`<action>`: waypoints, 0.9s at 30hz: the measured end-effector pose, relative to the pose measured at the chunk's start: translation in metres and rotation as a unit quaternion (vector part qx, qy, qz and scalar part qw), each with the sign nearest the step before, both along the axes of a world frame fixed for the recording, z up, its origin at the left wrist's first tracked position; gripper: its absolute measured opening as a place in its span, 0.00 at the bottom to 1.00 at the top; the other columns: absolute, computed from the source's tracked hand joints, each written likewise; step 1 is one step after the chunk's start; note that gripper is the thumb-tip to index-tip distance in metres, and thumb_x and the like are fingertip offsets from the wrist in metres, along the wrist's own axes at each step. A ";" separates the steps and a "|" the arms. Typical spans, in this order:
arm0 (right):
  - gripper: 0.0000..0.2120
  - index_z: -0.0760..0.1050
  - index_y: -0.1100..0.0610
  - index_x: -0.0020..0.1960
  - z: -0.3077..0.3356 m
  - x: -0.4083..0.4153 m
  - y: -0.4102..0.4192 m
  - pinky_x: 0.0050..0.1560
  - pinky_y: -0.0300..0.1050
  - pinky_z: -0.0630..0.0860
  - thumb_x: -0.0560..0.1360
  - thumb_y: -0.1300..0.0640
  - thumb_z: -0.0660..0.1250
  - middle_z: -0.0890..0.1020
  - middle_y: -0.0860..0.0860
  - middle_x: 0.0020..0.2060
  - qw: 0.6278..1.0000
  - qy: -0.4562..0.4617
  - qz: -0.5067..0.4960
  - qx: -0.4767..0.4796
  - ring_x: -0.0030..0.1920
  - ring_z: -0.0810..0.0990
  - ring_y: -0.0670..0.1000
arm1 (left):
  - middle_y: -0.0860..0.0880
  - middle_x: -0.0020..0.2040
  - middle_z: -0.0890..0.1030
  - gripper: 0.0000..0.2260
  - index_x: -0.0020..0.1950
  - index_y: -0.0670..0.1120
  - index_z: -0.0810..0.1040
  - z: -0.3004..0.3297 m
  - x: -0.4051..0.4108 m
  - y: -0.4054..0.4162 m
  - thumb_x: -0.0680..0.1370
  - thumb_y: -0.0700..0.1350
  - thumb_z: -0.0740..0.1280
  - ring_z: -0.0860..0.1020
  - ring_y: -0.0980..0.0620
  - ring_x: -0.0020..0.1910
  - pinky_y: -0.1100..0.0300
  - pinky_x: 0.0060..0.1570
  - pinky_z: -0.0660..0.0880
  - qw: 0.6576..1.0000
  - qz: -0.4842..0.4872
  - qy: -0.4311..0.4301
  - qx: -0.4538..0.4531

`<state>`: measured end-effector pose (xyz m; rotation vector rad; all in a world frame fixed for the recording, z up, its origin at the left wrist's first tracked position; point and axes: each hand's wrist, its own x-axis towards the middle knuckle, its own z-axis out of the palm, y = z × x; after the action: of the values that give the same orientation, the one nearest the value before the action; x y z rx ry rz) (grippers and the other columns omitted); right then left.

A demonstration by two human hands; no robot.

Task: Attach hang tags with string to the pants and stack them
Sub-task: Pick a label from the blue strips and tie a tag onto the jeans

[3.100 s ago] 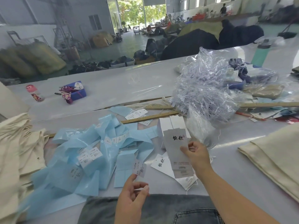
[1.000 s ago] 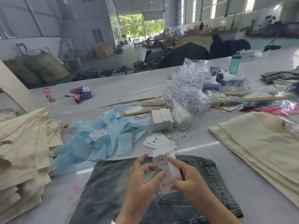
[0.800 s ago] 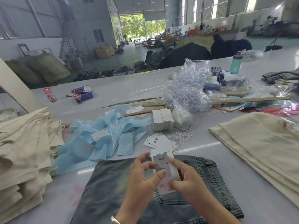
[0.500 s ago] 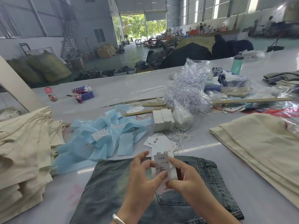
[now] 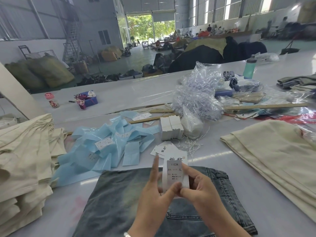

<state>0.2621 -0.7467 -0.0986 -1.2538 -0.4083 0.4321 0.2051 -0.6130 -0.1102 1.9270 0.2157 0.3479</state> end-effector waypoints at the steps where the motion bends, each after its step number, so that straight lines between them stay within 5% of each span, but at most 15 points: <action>1: 0.31 0.76 0.49 0.60 -0.001 0.000 0.000 0.49 0.50 0.82 0.70 0.80 0.63 0.85 0.57 0.48 1.000 -0.003 0.003 0.002 0.48 0.84 0.58 | 0.58 0.52 0.84 0.43 0.73 0.75 0.45 -0.001 0.000 0.001 0.71 0.58 0.74 0.84 0.52 0.43 0.56 0.48 0.80 1.000 -0.005 0.003 -0.028; 3: 0.29 0.77 0.48 0.59 -0.002 -0.002 0.000 0.47 0.49 0.82 0.70 0.79 0.64 0.85 0.58 0.49 1.000 -0.002 0.017 0.016 0.49 0.84 0.60 | 0.54 0.47 0.85 0.47 0.72 0.75 0.43 -0.003 -0.002 0.002 0.70 0.54 0.75 0.84 0.53 0.43 0.57 0.46 0.81 0.999 0.002 -0.020 -0.049; 9: 0.23 0.82 0.55 0.58 0.000 -0.003 0.000 0.45 0.46 0.81 0.63 0.67 0.74 0.84 0.62 0.49 0.994 0.070 0.016 0.081 0.48 0.84 0.59 | 0.40 0.42 0.84 0.42 0.73 0.62 0.60 -0.004 0.000 -0.008 0.67 0.40 0.78 0.83 0.45 0.44 0.49 0.49 0.80 0.962 0.030 -0.082 -0.260; 16: 0.21 0.82 0.63 0.51 0.000 0.013 0.004 0.34 0.48 0.81 0.59 0.67 0.75 0.85 0.62 0.45 0.970 0.212 -0.086 0.085 0.38 0.84 0.57 | 0.39 0.36 0.80 0.43 0.74 0.61 0.61 -0.006 0.005 -0.011 0.69 0.30 0.74 0.80 0.47 0.40 0.53 0.46 0.80 0.966 -0.019 -0.058 -0.251; 21: 0.20 0.82 0.60 0.51 0.006 0.035 -0.002 0.40 0.52 0.82 0.59 0.65 0.75 0.85 0.60 0.46 0.973 0.181 -0.143 0.022 0.41 0.84 0.56 | 0.38 0.36 0.75 0.43 0.74 0.58 0.61 -0.012 0.009 -0.003 0.68 0.31 0.76 0.77 0.46 0.38 0.58 0.42 0.78 0.961 -0.034 -0.018 -0.274; 27: 0.12 0.82 0.60 0.48 -0.004 0.039 0.014 0.37 0.49 0.83 0.67 0.71 0.73 0.85 0.58 0.39 0.977 0.130 -0.169 0.004 0.37 0.84 0.56 | 0.38 0.47 0.85 0.18 0.56 0.41 0.81 -0.013 0.028 0.005 0.66 0.39 0.76 0.84 0.43 0.46 0.59 0.40 0.80 0.942 -0.022 0.037 -0.332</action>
<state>0.3009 -0.7326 -0.1022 -1.2128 0.0274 0.2975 0.2327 -0.6083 -0.1236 1.2732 0.2952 0.1424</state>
